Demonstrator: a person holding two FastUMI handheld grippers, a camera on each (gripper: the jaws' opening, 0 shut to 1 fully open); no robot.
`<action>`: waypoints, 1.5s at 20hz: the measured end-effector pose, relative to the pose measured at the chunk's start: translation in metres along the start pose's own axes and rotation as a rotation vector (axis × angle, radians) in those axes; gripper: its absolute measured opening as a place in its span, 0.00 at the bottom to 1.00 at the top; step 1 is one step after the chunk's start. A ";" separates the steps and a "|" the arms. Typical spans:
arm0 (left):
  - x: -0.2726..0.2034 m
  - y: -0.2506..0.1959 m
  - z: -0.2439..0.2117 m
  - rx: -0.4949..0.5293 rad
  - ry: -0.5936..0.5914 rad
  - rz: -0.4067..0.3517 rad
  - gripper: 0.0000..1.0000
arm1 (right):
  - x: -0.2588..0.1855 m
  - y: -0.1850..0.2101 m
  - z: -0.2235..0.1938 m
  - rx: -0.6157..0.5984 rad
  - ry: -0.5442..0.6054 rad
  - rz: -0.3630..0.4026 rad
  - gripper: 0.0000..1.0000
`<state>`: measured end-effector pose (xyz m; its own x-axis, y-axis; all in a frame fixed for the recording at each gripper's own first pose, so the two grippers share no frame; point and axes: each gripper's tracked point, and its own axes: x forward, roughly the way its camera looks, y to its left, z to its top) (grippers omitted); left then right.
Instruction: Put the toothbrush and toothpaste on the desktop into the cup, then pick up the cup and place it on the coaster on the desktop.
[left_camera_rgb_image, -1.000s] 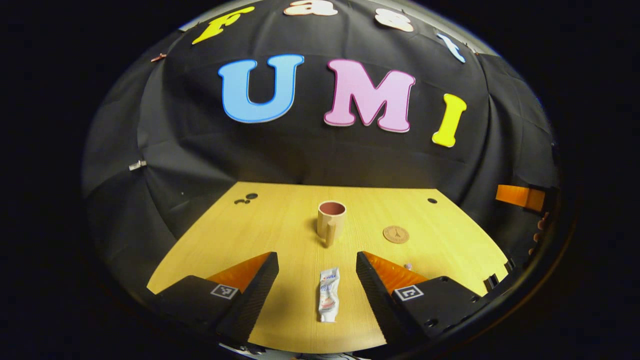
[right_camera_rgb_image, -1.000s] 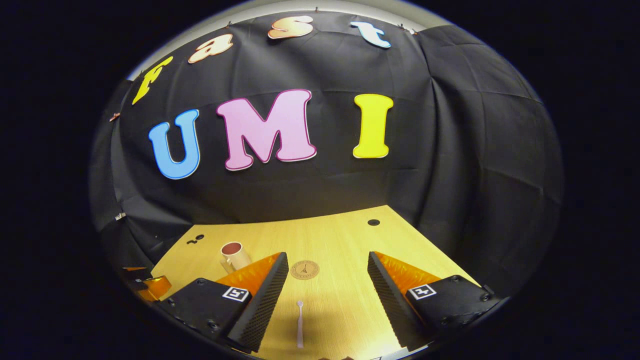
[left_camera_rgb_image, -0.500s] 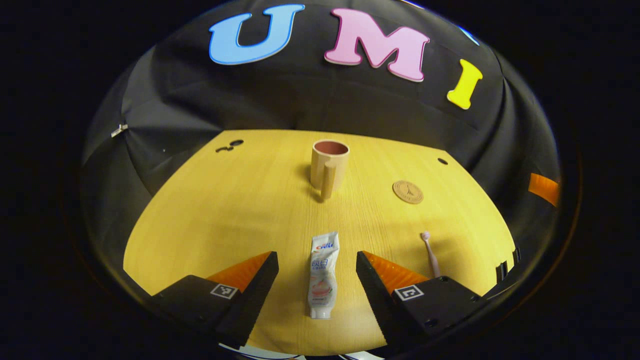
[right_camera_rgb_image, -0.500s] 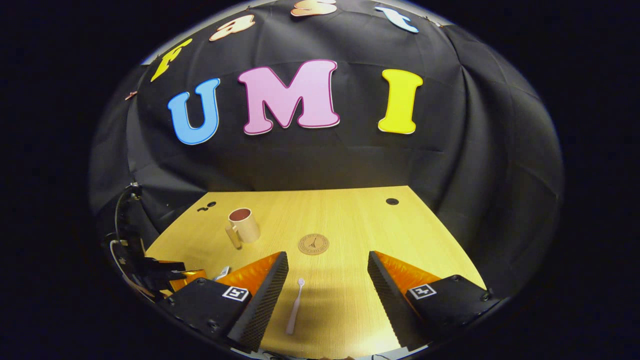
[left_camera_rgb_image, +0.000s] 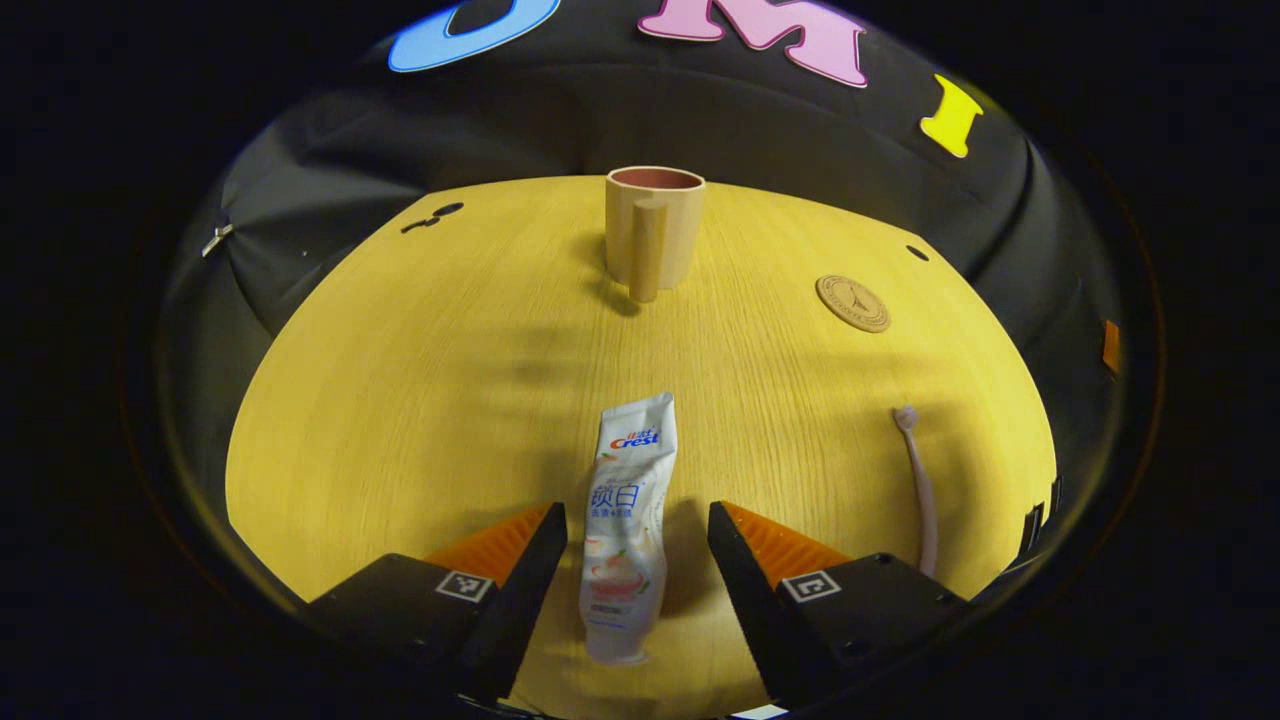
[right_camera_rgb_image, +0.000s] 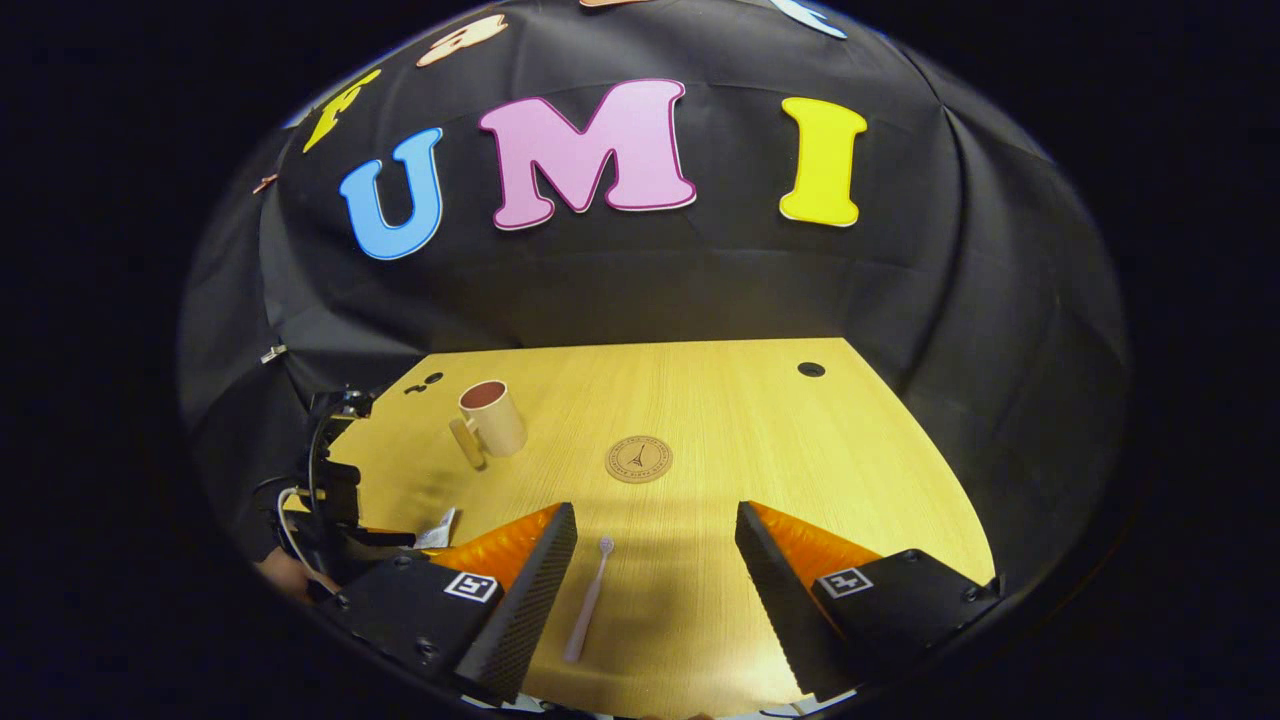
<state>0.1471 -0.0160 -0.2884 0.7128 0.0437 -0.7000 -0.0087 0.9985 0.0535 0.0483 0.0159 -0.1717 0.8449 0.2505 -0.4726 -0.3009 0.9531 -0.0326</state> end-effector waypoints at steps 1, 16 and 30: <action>0.004 0.002 -0.001 0.003 0.012 0.013 0.88 | 0.003 0.000 -0.003 0.000 0.005 0.008 0.99; 0.008 -0.014 0.001 0.125 0.092 -0.006 0.40 | 0.051 0.020 -0.083 0.060 0.249 -0.014 0.99; -0.014 -0.007 0.008 0.030 0.021 -0.046 0.21 | 0.090 0.046 -0.166 0.024 0.525 -0.100 0.96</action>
<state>0.1426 -0.0239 -0.2733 0.6969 -0.0016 -0.7171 0.0454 0.9981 0.0419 0.0374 0.0542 -0.3618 0.5321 0.0451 -0.8455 -0.2143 0.9732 -0.0829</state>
